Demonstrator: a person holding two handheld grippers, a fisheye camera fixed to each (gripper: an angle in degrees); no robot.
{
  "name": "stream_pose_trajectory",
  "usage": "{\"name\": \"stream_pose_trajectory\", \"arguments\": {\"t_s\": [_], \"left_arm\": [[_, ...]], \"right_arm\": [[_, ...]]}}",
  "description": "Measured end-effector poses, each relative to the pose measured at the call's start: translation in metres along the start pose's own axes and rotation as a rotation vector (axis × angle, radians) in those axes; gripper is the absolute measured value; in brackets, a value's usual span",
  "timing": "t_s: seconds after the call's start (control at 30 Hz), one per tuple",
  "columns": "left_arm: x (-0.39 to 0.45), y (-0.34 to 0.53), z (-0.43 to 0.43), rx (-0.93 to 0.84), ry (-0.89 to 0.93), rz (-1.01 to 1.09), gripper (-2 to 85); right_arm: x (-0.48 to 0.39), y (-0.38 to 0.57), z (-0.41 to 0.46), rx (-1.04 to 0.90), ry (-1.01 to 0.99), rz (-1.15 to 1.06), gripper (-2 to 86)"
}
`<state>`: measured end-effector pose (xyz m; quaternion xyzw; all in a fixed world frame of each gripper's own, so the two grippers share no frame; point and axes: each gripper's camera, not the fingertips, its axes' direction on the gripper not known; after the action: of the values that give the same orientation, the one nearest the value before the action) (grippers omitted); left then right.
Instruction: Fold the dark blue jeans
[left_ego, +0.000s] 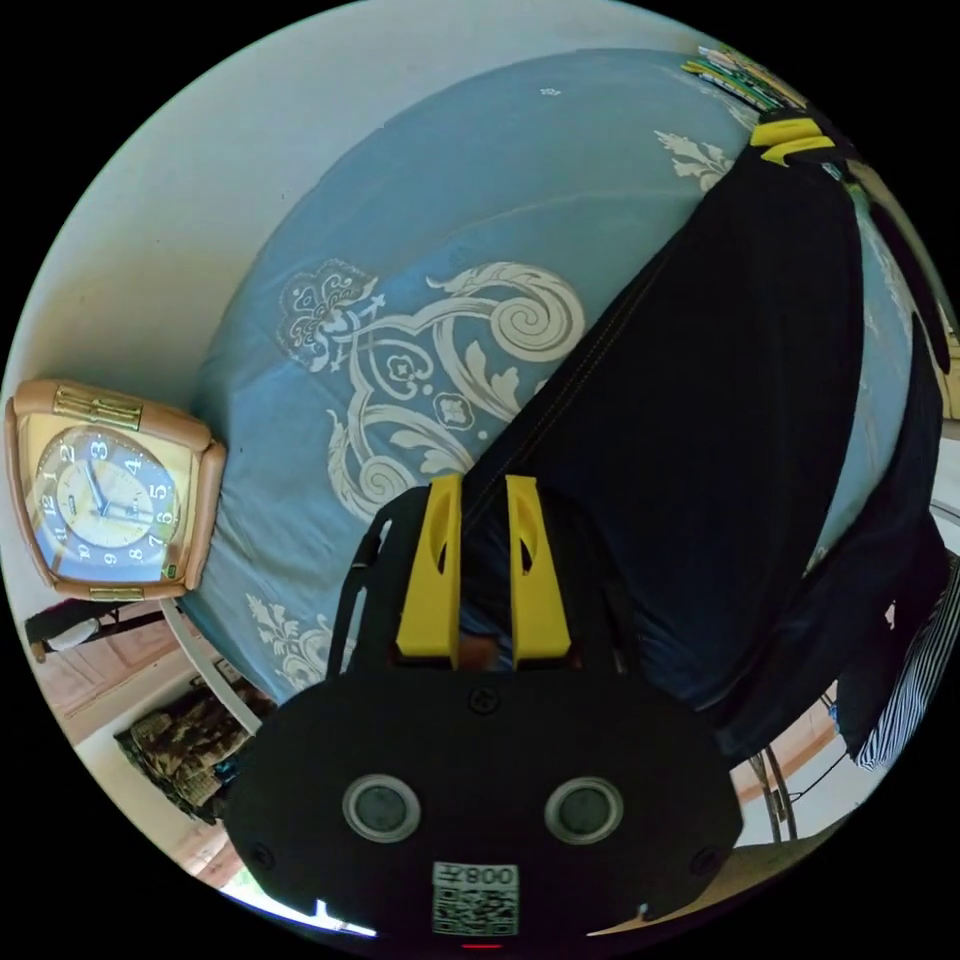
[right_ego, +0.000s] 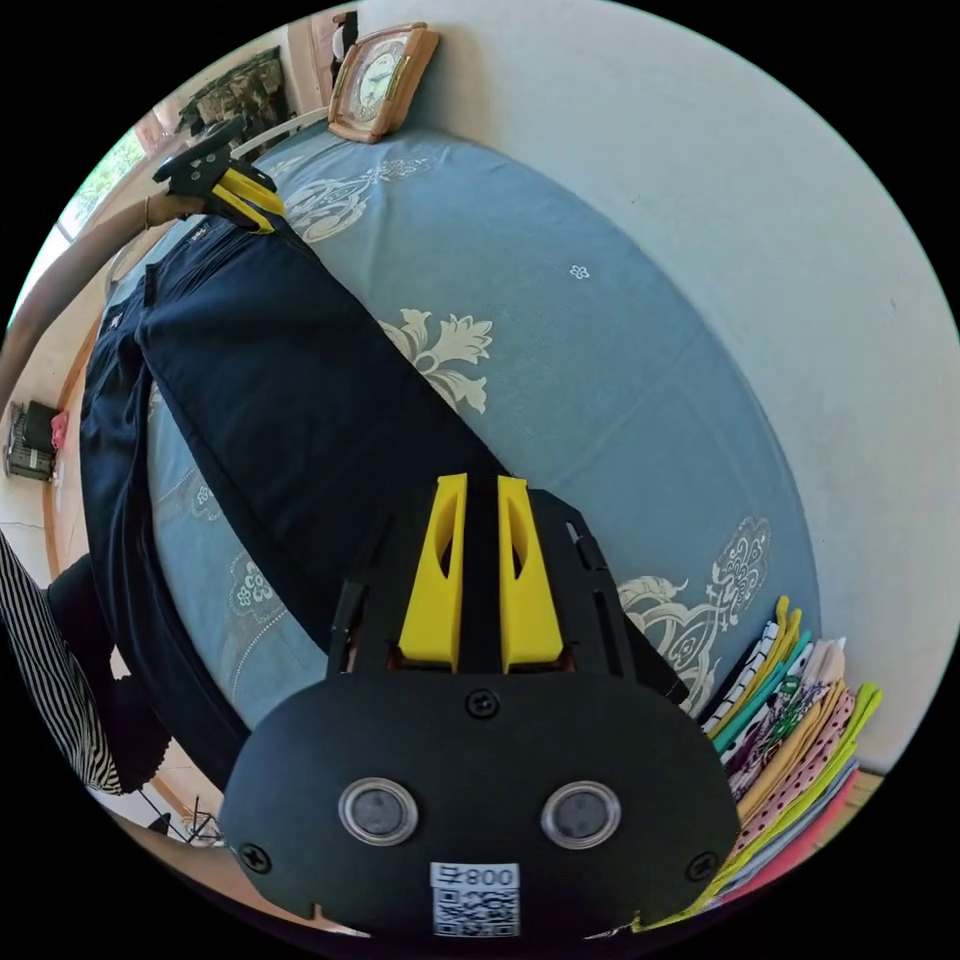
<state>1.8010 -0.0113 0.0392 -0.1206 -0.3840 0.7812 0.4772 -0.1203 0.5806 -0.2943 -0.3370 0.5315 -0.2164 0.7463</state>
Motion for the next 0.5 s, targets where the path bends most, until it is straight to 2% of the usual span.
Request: {"name": "stream_pose_trajectory", "arguments": {"t_s": [0.17, 0.27, 0.5], "left_arm": [[0.003, -0.015, -0.002, -0.017, 0.009, 0.04, 7.6], [0.008, -0.02, -0.001, -0.006, -0.006, 0.07, 7.2], [0.019, -0.032, 0.004, -0.032, 0.002, 0.119, 5.5]], "right_arm": [[-0.005, -0.029, 0.001, 0.006, 0.019, -0.075, 7.8], [-0.011, -0.047, 0.016, -0.07, 0.058, -0.13, 8.4], [-0.005, -0.064, 0.018, -0.065, -0.048, -0.166, 7.3]]}}
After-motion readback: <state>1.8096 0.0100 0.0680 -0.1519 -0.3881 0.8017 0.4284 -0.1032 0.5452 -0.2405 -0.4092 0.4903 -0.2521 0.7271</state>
